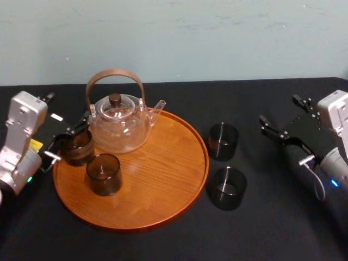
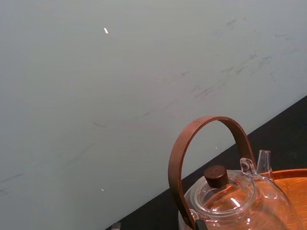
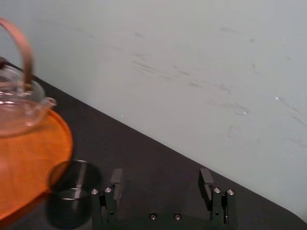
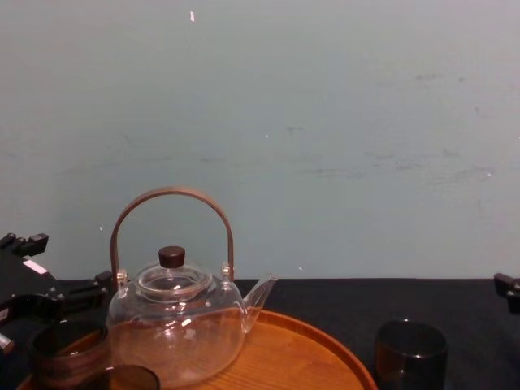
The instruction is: Pick up the glass from the table and place it on the tray.
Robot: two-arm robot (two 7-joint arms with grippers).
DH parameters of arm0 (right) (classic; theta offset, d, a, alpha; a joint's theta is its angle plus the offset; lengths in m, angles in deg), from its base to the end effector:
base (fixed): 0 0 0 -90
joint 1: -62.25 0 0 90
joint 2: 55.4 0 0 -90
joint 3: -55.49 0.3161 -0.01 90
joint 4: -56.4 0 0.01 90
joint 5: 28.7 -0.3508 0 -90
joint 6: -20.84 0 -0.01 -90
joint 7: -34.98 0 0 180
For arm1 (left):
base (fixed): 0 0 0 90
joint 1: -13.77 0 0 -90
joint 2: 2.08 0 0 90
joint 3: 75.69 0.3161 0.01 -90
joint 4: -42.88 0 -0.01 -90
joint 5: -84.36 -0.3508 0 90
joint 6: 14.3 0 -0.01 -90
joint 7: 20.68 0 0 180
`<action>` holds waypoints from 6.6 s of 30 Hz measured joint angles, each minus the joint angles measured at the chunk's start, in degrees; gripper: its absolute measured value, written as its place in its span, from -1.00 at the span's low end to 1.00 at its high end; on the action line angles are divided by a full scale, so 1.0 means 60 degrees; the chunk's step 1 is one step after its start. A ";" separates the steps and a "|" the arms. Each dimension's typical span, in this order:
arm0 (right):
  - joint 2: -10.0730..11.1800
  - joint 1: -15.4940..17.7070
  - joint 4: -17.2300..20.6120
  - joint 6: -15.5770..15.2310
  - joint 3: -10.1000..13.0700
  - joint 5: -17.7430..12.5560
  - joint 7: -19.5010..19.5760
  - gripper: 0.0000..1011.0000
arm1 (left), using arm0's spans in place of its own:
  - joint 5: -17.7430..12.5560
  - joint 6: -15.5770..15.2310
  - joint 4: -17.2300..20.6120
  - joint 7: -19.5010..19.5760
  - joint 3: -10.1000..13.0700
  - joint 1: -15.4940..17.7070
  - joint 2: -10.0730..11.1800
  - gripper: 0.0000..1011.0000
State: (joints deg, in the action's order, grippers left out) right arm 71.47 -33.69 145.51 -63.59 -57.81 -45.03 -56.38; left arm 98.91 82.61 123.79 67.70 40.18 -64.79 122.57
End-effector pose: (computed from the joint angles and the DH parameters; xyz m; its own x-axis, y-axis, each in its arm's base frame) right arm 0.3751 -0.0814 -0.3153 0.3642 -0.8668 0.3406 0.9293 0.3626 -0.0707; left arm 0.4021 0.0864 -0.3313 0.2924 0.8802 0.3738 -0.9552 0.2875 0.0700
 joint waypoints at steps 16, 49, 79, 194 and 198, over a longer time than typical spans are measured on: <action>0.0457 0.1855 0.2421 -0.0355 0.0240 -0.0256 -0.0590 0.98 | 0.0001 0.0000 0.0000 0.0000 0.0000 0.0000 0.0000 0.98; -0.0011 0.2854 0.2626 -0.1025 0.0475 -0.0593 -0.1869 0.98 | 0.0001 0.0000 0.0000 0.0000 0.0000 0.0000 0.0000 0.98; -0.0699 0.2845 0.2033 -0.1460 0.0717 -0.0142 -0.2610 0.98 | 0.0000 0.0000 0.0000 0.0000 0.0000 0.0000 0.0000 0.98; -0.2345 0.0693 0.0841 -0.1735 -0.0236 0.0571 -0.3846 0.79 | 0.0001 0.0000 0.0000 0.0000 0.0000 -0.0001 0.0000 0.98; -0.2537 0.0378 0.0555 -0.1768 -0.0505 0.0649 -0.3912 0.79 | 0.0001 0.0000 0.0000 0.0000 0.0000 0.0000 0.0000 0.98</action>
State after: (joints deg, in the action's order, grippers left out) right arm 56.24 -31.42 148.84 -74.21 -60.83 -41.13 -79.85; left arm 98.91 82.61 123.78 67.70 40.18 -64.79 122.57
